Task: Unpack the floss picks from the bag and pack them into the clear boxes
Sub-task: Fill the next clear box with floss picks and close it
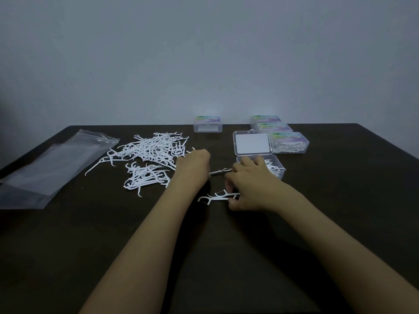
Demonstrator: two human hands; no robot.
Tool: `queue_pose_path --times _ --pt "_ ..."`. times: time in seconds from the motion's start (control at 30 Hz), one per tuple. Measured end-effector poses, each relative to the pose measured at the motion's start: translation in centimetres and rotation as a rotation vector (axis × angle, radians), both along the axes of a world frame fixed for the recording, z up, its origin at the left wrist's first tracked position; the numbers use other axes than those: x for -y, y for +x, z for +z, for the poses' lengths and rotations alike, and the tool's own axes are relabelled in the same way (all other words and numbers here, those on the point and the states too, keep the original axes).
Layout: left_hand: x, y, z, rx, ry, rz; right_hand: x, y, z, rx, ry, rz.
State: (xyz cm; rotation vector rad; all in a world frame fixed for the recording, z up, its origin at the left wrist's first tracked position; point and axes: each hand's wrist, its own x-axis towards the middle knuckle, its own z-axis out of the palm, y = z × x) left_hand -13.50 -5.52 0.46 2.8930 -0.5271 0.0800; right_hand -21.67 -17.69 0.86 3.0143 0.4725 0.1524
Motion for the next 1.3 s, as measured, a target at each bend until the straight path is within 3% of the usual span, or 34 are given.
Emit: queue_pose_path --times 0.33,0.97,1.13,1.3 --pt "0.0 -0.8 0.4 -0.059 0.098 0.071 0.6 -0.1 -0.1 -0.071 0.066 -0.002" --pt "-0.7 -0.1 0.7 -0.102 0.021 0.1 1.3 0.2 0.3 -0.117 0.02 0.02" --pt "-1.0 0.0 1.1 -0.078 -0.129 0.095 1.5 0.3 0.3 -0.131 0.004 0.049" --pt "-0.5 -0.6 1.2 -0.047 -0.505 -0.037 2.5 0.5 0.6 -0.107 0.037 0.045"
